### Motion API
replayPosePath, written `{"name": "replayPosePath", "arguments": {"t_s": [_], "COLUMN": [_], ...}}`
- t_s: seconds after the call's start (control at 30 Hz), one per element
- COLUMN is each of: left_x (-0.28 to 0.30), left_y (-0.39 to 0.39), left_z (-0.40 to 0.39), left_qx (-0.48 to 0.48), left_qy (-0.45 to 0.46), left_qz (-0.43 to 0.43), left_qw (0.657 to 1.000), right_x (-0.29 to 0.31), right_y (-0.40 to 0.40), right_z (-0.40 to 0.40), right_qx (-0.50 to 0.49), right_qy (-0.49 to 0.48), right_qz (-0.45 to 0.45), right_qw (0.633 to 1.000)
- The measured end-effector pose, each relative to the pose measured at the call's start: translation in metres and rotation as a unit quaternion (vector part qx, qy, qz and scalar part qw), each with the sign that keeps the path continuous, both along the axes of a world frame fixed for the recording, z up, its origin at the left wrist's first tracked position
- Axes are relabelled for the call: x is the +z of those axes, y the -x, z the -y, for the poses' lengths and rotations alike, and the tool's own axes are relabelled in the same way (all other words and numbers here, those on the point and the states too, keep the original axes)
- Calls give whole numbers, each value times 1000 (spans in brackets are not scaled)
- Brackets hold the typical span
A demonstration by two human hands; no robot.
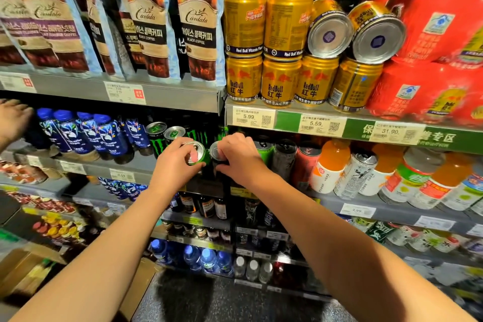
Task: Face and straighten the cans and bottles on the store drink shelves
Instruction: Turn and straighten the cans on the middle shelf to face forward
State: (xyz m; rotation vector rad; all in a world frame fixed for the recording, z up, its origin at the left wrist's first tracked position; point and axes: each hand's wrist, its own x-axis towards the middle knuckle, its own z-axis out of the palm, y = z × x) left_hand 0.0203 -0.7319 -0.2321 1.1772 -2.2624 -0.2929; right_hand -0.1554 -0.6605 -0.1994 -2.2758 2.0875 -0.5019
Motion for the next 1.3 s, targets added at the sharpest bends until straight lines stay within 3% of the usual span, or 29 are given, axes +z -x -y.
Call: {"name": "replayPosePath", "arguments": {"t_s": [0.33, 0.5, 0.6, 0.8, 1.07, 1.3], "left_x": [1, 1, 4, 11, 15, 12], "left_y": [-41, -60, -67, -78, -80, -61], "left_z": [-25, -30, -35, -40, -34, -32], "left_qx": [80, 27, -4, -6, -41, -41], "left_qy": [30, 105, 105, 20, -29, -20], "left_qz": [-226, -267, -286, -296, -269, -232], "left_qw": [970, 957, 953, 955, 962, 972], "right_x": [10, 12, 9, 7, 2, 3], "right_y": [-11, -8, -10, -26, -34, -28], "right_z": [42, 62, 70, 86, 95, 77], "right_qx": [-1, 13, 9, 11, -21, -13], "right_qy": [-99, -148, -139, -121, -94, -87], "right_qz": [-21, 33, 63, 54, 76, 114], "right_qw": [995, 988, 988, 991, 992, 990]}}
